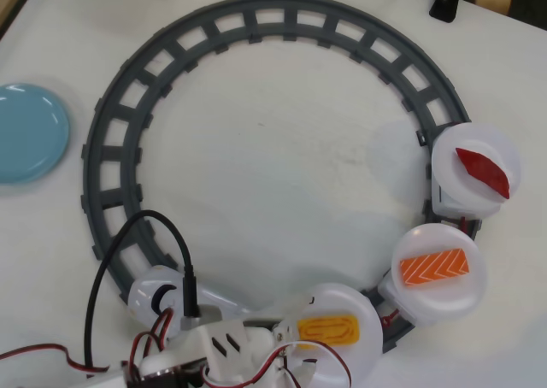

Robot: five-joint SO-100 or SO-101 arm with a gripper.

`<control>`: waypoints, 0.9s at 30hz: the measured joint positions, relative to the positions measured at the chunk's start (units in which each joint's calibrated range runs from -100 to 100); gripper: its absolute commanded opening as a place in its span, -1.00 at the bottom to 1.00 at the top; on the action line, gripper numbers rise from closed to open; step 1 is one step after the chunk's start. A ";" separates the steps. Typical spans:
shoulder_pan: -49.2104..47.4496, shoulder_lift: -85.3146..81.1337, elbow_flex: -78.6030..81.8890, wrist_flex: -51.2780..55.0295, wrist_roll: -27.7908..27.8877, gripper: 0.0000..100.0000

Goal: Pick up the sushi from the Shinkansen and put it on the blue dish

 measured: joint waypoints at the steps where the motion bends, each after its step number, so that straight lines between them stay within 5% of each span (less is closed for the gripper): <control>1: 0.00 0.08 0.00 0.00 0.00 -0.47; 27: 0.00 0.17 10.61 0.00 -0.26 -0.48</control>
